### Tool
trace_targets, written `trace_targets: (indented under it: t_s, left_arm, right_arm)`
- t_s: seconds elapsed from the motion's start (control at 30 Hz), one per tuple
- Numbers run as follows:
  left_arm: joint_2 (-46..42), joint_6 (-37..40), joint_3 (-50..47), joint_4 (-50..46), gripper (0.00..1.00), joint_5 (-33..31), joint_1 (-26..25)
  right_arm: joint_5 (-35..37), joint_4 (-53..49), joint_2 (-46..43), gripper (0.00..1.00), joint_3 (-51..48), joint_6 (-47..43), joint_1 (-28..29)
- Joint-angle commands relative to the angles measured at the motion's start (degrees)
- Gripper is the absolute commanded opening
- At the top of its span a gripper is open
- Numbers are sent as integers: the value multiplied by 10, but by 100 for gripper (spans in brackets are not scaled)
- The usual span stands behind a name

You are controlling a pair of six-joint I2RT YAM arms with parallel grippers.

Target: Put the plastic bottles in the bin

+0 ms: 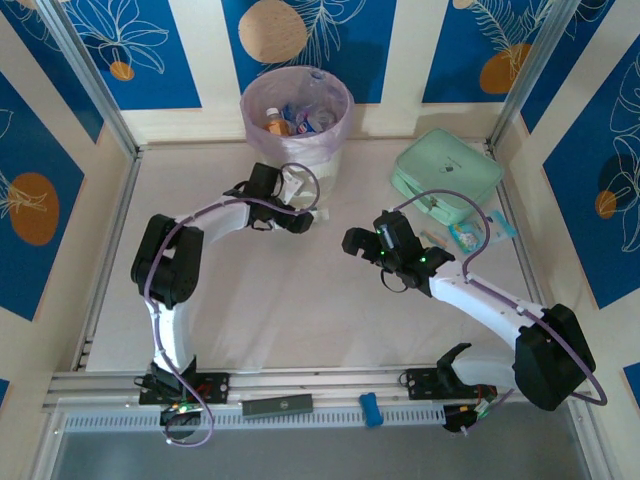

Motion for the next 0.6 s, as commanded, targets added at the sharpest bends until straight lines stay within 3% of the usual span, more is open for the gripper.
trace_targets:
  t_s: [0.0,0.27,0.57]
  left_arm:
    - [-12,1,-11,-40,100,-16,-17]
    - [-39,-26,-53,-43,100,-53,-52]
    - [14,-35,0,-66,98,-84,-55]
  right_arm:
    - [8,-2,-2,99,16,1,-4]
    - [-14,10,28,99,31,-3,-9]
    - [-15,4,24,99,36,-7,-10]
